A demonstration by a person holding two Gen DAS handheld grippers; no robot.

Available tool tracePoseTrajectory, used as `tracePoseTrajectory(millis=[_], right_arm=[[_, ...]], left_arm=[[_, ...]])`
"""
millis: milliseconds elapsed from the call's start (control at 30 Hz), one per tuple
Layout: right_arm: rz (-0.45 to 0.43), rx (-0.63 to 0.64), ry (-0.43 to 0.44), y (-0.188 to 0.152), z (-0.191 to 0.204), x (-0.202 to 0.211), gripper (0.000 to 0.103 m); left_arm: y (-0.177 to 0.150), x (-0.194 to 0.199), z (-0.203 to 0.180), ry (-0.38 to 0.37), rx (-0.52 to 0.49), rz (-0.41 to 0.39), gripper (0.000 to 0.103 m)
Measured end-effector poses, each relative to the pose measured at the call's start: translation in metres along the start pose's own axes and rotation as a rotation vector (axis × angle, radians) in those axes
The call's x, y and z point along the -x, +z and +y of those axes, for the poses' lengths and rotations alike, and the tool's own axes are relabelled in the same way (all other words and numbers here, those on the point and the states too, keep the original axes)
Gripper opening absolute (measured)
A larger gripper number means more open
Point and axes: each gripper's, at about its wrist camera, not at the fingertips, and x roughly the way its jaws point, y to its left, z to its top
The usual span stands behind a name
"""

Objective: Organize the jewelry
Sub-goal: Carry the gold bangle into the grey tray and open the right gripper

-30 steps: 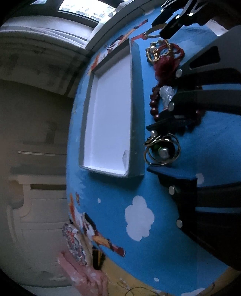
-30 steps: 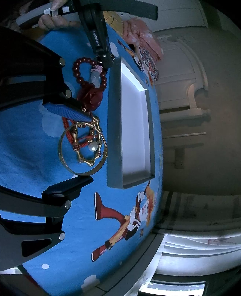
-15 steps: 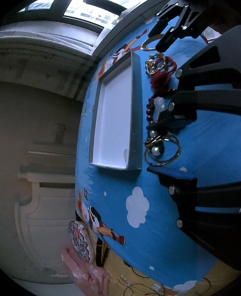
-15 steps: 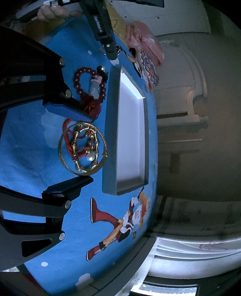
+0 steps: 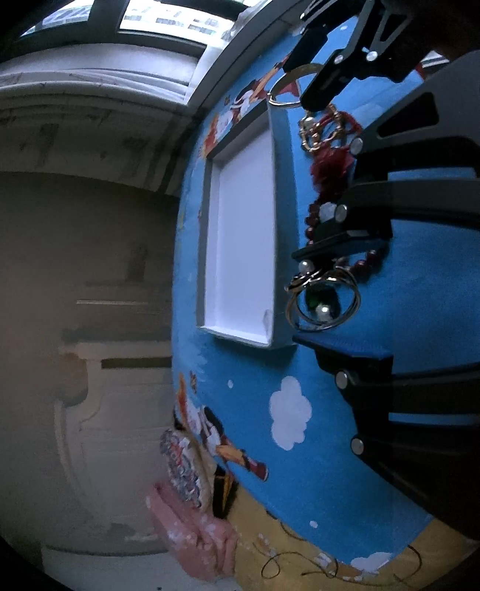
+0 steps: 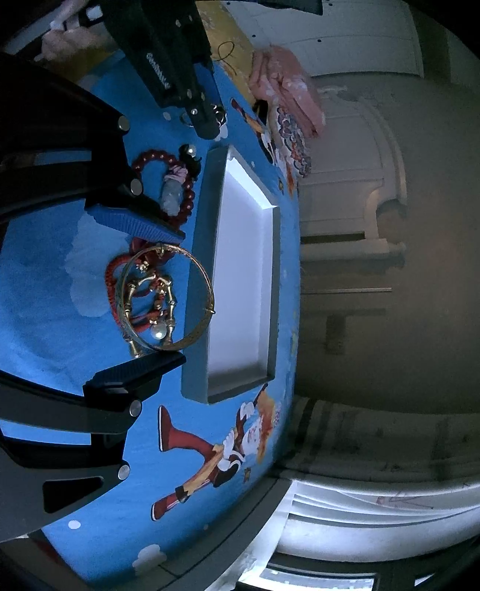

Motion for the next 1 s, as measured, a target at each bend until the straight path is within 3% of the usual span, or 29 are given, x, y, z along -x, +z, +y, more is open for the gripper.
tracePoseTrajectory(millis=[467,600,667,1000], right_arm=[[-0.111,0.014,-0.052,0.043,-0.003,-0.023,0.057],[-0.118,0.010,-0.060,0.057,-0.005,-0.037,0.057],[-0.114,0.009,-0.062,0.062,-0.007,-0.045,0.057],[-0.061,-0.006,-0.080,0.088,-0.018,-0.099,0.057]], left_arm=[[0.036,-0.025,-0.007,0.049,0.051,-0.090,0.037],[0.054,-0.047,-0.005,0.050,0.068,-0.071,0.035],[0.062,-0.058,-0.006,0.057,0.063,-0.071,0.027],[0.092,-0.096,-0.013,0.076,0.025,-0.068,0.027]])
